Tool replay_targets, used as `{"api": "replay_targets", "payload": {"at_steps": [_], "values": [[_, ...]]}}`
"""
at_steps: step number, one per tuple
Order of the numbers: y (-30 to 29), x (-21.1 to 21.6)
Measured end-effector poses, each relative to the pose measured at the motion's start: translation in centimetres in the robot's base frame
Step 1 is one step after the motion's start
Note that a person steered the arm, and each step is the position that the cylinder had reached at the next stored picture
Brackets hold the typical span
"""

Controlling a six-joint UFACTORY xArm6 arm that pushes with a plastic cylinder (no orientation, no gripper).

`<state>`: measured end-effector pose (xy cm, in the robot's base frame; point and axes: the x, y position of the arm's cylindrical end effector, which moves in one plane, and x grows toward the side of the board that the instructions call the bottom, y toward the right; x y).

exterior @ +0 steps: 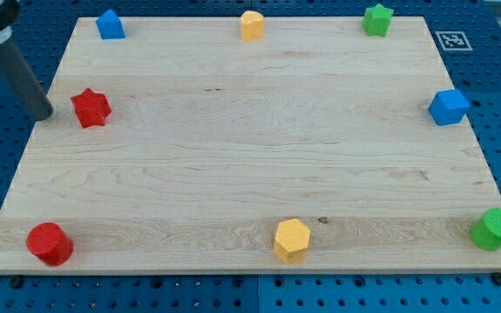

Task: Push the red star towards right

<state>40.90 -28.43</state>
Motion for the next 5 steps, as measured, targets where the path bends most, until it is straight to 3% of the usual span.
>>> {"api": "replay_targets", "payload": {"at_steps": [1, 4, 5], "values": [[2.6, 1.4], [5.6, -3.1], [7.6, -1.6]]}}
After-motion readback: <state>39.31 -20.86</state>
